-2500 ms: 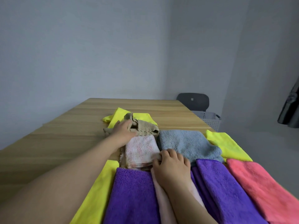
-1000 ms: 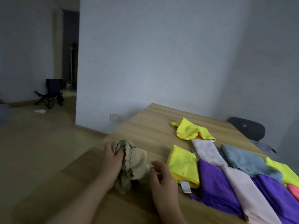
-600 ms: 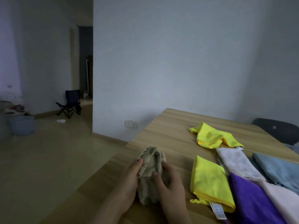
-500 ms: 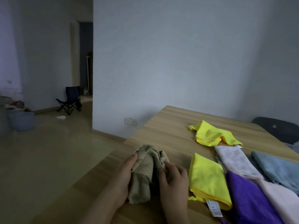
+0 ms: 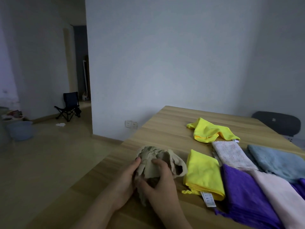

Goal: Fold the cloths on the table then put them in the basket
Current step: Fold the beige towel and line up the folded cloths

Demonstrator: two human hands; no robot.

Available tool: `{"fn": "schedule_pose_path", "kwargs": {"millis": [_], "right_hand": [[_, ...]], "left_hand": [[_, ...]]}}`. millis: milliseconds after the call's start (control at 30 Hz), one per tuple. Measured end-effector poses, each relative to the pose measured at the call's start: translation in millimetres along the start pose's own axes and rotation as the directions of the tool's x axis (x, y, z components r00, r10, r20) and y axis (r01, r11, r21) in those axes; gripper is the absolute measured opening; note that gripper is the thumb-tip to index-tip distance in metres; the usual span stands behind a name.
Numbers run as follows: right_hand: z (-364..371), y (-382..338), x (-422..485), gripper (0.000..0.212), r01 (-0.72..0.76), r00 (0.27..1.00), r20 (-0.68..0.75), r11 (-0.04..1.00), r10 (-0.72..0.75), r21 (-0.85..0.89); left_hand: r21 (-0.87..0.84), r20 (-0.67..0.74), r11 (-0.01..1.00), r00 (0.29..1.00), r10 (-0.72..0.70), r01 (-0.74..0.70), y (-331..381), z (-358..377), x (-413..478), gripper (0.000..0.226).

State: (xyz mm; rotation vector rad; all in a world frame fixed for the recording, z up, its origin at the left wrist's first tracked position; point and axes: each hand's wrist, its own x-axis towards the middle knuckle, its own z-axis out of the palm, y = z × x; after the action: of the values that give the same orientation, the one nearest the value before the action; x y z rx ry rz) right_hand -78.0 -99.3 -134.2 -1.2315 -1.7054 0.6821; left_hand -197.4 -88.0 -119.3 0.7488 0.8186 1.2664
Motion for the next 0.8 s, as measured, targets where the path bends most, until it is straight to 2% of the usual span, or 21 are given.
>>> {"fn": "schedule_pose_path", "kwargs": {"millis": [67, 167, 233, 300, 367, 433, 500, 533, 567, 600, 633, 667, 700, 733, 767, 800], "right_hand": [[-3, 2, 0, 0.046, 0.009, 0.998, -0.057, 0.999, -0.012, -0.052], [-10, 5, 3, 0.018, -0.018, 0.987, -0.16, 0.998, 0.009, -0.052], [-12, 5, 7, 0.011, -0.068, 0.964, -0.253, 0.996, 0.08, 0.054], [-16, 3, 11, 0.014, -0.13, 0.916, -0.339, 0.957, 0.216, 0.258], [-22, 3, 14, 0.012, -0.162, 0.848, -0.404, 0.895, 0.342, 0.416], [-29, 3, 15, 0.005, -0.192, 0.78, -0.453, 0.855, 0.431, 0.482], [-35, 3, 15, 0.015, -0.228, 0.728, -0.489, 0.842, 0.481, 0.489], [-37, 2, 13, 0.025, -0.25, 0.728, -0.493, 0.854, 0.477, 0.457], [-37, 1, 12, 0.037, -0.266, 0.744, -0.502, 0.885, 0.441, 0.383], [-37, 2, 10, 0.05, -0.282, 0.777, -0.514, 0.931, 0.363, 0.232], [-35, 3, 7, 0.061, -0.298, 0.822, -0.507, 0.955, 0.26, 0.007], [-34, 2, 4, 0.066, -0.302, 0.861, -0.484, 0.921, 0.154, -0.245], [-31, 1, 1, 0.067, -0.259, 0.89, -0.456, 0.848, 0.023, -0.463], [-28, -2, 0, 0.063, -0.169, 0.906, -0.407, 0.784, -0.115, -0.598], [-27, -5, -1, 0.054, -0.061, 0.911, -0.34, 0.742, -0.232, -0.668], [-25, -7, -2, 0.042, 0.023, 0.924, -0.246, 0.687, -0.291, -0.727]], "left_hand": [[0.011, 0.0, 1.0, 1.0, 0.007, -0.007, 2, -1, 0, 0.037], [0.073, -0.038, 0.997, 0.999, 0.024, -0.021, 3, -3, 1, 0.038], [0.091, -0.09, 0.994, 0.994, 0.062, -0.054, 5, -4, 2, 0.036], [0.06, -0.213, 0.993, 0.971, 0.112, -0.101, 12, -8, 2, 0.032], [0.066, -0.387, 0.987, 0.908, 0.162, -0.148, 20, -17, 3, 0.029], [0.232, -0.545, 0.951, 0.782, 0.301, -0.204, 24, -27, 4, 0.028], [0.404, -0.615, 0.884, 0.646, 0.453, -0.235, 24, -36, 5, 0.03], [0.494, -0.619, 0.847, 0.605, 0.5, -0.194, 23, -38, 5, 0.032], [0.605, -0.607, 0.79, 0.582, 0.541, -0.103, 21, -39, 5, 0.036], [0.733, -0.57, 0.679, 0.583, 0.579, 0.041, 19, -39, 5, 0.042], [0.839, -0.513, 0.51, 0.589, 0.624, 0.19, 16, -38, 4, 0.049], [0.903, -0.429, 0.32, 0.592, 0.682, 0.285, 14, -37, 1, 0.053], [0.944, -0.3, 0.149, 0.582, 0.755, 0.294, 13, -36, -2, 0.054], [0.975, -0.138, 0.01, 0.567, 0.812, 0.223, 13, -34, -4, 0.052], [0.988, 0.035, -0.109, 0.547, 0.836, 0.105, 12, -31, -5, 0.047], [0.979, 0.171, -0.201, 0.578, 0.798, -0.013, 10, -29, -5, 0.042]]}}
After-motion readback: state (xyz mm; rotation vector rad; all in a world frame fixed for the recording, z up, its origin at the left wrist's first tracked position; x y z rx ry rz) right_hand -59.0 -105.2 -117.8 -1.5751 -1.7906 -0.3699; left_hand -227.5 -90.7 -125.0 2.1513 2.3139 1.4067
